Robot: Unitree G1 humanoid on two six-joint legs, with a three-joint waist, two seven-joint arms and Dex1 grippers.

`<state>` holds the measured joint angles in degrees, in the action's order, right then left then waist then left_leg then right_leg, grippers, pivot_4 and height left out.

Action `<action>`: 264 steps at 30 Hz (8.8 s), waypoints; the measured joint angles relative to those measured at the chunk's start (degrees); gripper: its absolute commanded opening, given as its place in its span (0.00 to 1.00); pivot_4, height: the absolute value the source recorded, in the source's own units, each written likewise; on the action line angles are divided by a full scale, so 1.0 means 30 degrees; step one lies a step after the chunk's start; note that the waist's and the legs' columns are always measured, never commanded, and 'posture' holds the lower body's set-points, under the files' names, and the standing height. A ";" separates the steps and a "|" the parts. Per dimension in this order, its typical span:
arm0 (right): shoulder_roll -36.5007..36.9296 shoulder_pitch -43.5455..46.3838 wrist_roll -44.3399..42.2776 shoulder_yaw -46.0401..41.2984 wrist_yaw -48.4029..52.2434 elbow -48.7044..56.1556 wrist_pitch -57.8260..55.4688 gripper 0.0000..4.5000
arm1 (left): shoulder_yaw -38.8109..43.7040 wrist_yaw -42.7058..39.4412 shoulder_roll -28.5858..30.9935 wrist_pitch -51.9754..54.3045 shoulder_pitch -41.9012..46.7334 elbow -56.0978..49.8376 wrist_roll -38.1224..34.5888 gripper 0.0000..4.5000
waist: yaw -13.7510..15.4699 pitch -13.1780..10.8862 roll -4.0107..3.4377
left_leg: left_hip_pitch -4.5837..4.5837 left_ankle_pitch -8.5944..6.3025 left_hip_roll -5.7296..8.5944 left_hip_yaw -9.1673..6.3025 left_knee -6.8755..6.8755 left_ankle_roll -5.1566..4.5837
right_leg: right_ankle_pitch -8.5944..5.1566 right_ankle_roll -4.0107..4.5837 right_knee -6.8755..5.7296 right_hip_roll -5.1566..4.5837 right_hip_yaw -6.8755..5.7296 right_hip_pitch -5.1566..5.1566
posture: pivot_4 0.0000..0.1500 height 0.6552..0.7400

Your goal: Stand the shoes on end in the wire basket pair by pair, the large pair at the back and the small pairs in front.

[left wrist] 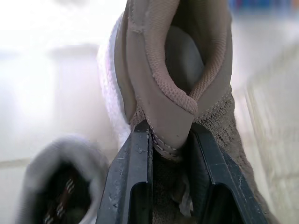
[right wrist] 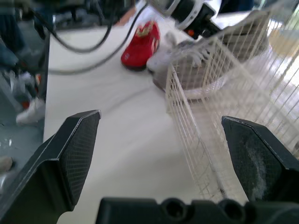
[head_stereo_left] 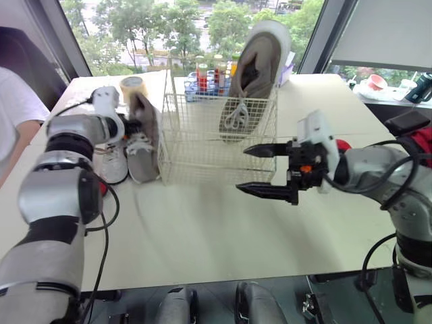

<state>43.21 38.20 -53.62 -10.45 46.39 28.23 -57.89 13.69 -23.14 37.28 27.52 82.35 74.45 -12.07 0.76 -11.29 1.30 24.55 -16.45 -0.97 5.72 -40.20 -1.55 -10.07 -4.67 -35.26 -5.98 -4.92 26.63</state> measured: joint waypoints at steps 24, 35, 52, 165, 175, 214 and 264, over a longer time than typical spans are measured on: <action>0.1820 0.0476 -0.2970 -0.3340 -0.3236 -0.1781 0.0304 1.00 | -0.1175 0.0473 -0.7224 -1.8036 0.3140 -0.3714 0.1827 0.09 | -0.0066 0.0025 0.0014 | -0.0069 -0.0103 0.0102 0.0192 -0.0032 -0.0181 | -0.0004 -0.0136 0.0093 -0.0151 -0.0085 -0.0096 | 1.00 1.00; 0.2222 -0.0889 -0.3772 -0.3925 -0.4690 -0.1096 0.0321 1.00 | -0.2594 0.2288 -0.7332 -2.0188 0.0675 -0.3016 0.4142 0.09 | 0.0023 0.0024 0.0012 | -0.0054 -0.0124 0.0096 0.0153 -0.0042 -0.0219 | -0.0003 -0.0136 0.0101 -0.0178 -0.0077 -0.0095 | 1.00 1.00; 0.1843 0.0094 -0.2508 -0.1580 -0.3618 -0.2810 0.1403 1.00 | -0.2662 0.1739 -0.8088 -1.7298 -0.4786 -0.8709 0.2686 0.99 | -0.0021 0.0031 0.0006 | -0.0067 -0.0122 0.0091 0.0138 -0.0065 -0.0217 | -0.0002 -0.0137 0.0069 -0.0178 -0.0077 -0.0107 | 1.00 1.00; -0.1337 -0.7477 0.8814 -0.8513 -0.2727 -0.3892 0.3310 0.99 | -0.3359 -0.4278 0.0981 0.9733 -2.0722 -3.6492 -1.6828 1.00 | -0.0019 0.0084 -0.0172 | -0.0225 -0.0125 0.0079 0.0072 -0.0202 -0.0188 | -0.0023 -0.0113 0.0067 -0.0143 -0.0062 -0.0323 | 1.00 1.00; -0.4024 -1.2093 0.9958 -0.5712 -0.4362 -0.3595 0.6841 0.99 | -0.4210 -0.4777 0.1302 0.9055 -2.1666 -3.7137 -1.5722 1.00 | -0.0014 0.0126 -0.0286 | -0.0349 -0.0207 0.0081 0.0078 -0.0176 -0.0314 | -0.0134 0.0023 0.0076 -0.0146 -0.0028 -0.0409 | 1.00 1.00; -0.7147 -0.2938 1.2393 -0.3363 -0.9789 -2.1047 1.7440 0.45 | -0.3389 -0.4232 0.3158 0.8993 -2.2029 -3.7468 -1.5328 1.00 | -0.0542 0.0127 -0.0294 | -0.0407 -0.0118 0.0095 0.0082 0.0021 -0.0176 | -0.0148 0.0029 0.0138 -0.0135 -0.0020 -0.0413 | 1.00 1.00; -0.0352 0.9002 0.7874 0.3422 0.4728 -0.7180 1.2628 0.35 | 0.1657 -0.6544 -0.0286 1.2836 -0.5893 -1.9441 -2.2665 0.69 | -0.0515 -0.0077 -0.0364 | -0.0383 -0.0090 0.0142 0.0080 0.0087 -0.0123 | -0.0185 -0.0113 0.0081 -0.0199 -0.0065 -0.0366 | 1.00 1.00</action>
<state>42.15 65.20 -30.00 -0.18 60.57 6.69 -20.01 18.66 -42.77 36.42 66.03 64.67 16.13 -80.07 -0.78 -11.52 0.21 23.40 -16.72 -0.54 5.96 -39.94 -1.92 -10.62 -5.00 -35.02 -6.58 -5.11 25.54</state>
